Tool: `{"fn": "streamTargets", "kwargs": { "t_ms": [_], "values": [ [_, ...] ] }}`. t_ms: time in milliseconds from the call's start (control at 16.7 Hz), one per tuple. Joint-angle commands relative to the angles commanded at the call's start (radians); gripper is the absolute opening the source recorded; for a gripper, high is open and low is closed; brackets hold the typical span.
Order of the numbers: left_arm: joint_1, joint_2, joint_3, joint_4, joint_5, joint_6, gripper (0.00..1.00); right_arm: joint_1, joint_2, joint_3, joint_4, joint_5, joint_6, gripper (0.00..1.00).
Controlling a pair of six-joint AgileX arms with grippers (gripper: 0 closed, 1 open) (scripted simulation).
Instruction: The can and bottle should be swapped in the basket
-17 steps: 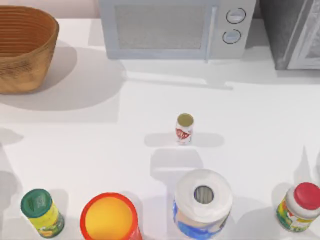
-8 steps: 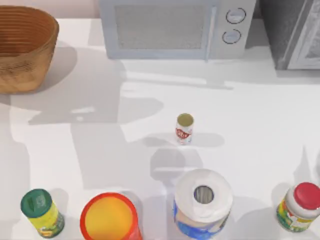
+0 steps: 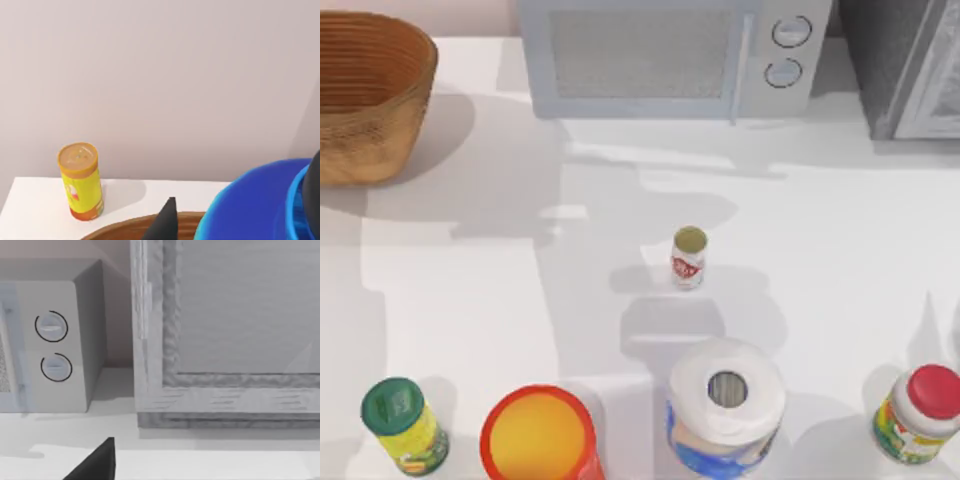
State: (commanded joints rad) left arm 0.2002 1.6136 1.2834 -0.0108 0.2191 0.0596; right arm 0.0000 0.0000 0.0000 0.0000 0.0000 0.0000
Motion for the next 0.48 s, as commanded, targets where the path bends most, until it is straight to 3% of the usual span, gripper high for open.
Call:
{"fn": "streamTargets", "kwargs": {
  "t_ms": [480],
  "values": [
    [-0.026, 0.141, 0.04, 0.102, -0.021, -0.008, 0.0, 0.0, 0.0, 0.0, 0.0, 0.0, 0.0, 1.0]
  ]
}}
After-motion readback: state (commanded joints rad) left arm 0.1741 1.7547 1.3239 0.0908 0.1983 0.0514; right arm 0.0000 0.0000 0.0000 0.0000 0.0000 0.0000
